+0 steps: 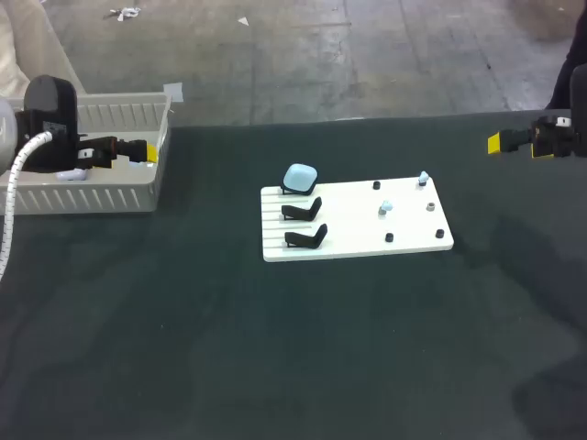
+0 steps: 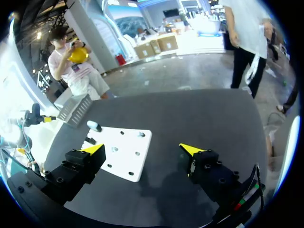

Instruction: Pick up each earbud case from the left stands, insert the matching earbuds, close the lid, and place the case in the box.

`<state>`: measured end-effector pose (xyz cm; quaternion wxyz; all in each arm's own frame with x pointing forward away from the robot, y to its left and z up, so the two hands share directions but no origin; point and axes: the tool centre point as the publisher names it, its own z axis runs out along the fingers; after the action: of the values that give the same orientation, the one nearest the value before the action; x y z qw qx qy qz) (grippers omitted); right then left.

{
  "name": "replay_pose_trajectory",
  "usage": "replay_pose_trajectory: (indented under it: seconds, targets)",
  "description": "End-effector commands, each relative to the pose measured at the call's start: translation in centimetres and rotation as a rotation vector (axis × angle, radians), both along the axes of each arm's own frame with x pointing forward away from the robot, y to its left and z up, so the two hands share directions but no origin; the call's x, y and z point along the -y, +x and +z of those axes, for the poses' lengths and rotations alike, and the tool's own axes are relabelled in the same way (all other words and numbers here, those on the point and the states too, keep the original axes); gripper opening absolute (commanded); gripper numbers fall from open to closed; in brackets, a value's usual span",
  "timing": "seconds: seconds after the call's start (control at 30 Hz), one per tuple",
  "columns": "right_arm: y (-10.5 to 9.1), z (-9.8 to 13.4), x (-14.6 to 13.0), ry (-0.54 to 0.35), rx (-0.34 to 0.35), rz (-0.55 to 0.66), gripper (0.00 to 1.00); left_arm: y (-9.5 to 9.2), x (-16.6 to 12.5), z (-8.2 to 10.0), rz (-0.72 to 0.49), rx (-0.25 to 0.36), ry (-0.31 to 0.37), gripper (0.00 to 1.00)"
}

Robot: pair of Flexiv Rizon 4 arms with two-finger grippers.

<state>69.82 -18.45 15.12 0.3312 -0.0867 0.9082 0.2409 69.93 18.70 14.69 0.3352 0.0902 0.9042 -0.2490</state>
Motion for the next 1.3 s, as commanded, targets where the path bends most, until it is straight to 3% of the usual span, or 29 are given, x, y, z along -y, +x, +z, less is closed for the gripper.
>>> replay_pose_trajectory:
  seconds: [0.03, 0.13, 0.2, 0.27, 0.3, 0.33, 0.4, 0.7, 0.8, 0.87, 1.3]
  targets:
    - [0.1, 0.0, 0.0, 0.001, 0.000, 0.002, 1.00, 0.0, 0.2, 0.2, 0.005, -0.009, 0.010, 1.00]
    - [0.1, 0.0, 0.0, 0.001, 0.000, 0.002, 1.00, 0.0, 0.2, 0.2, 0.005, -0.009, 0.010, 1.00]
    - [0.1, 0.0, 0.0, 0.001, 0.000, 0.002, 1.00, 0.3, 0.8, 0.3, -0.122, 0.090, -0.055, 1.00]
    - [0.1, 0.0, 0.0, 0.001, 0.000, 0.002, 1.00, 0.6, 1.2, 0.5, -0.233, 0.206, -0.077, 1.00]
    - [0.1, 0.0, 0.0, 0.001, 0.000, 0.002, 1.00, 0.6, 1.3, 0.6, -0.249, 0.224, -0.072, 1.00]
    - [0.1, 0.0, 0.0, 0.001, 0.000, 0.002, 1.00, 0.5, 1.5, 0.9, -0.313, 0.296, -0.090, 1.00]
    - [0.1, 0.0, 0.0, 0.001, 0.000, 0.002, 1.00, 0.4, 1.9, 1.2, -0.401, 0.377, -0.090, 1.00]
    - [0.1, 0.0, 0.0, 0.001, 0.000, 0.002, 1.00, 1.4, 3.5, 0.9, -0.667, 0.559, -0.098, 1.00]
    - [0.1, 0.0, 0.0, 0.001, 0.000, 0.002, 1.00, 1.4, 4.2, 0.9, -0.736, 0.593, -0.093, 1.00]
    - [0.1, 0.0, 0.0, 0.001, 0.000, 0.002, 1.00, 1.5, 5.0, 0.9, -0.788, 0.572, -0.081, 1.00]
    - [0.1, 0.0, 0.0, 0.001, 0.000, 0.002, 1.00, 1.5, 5.0, 0.9, -0.788, 0.572, -0.081, 1.00]
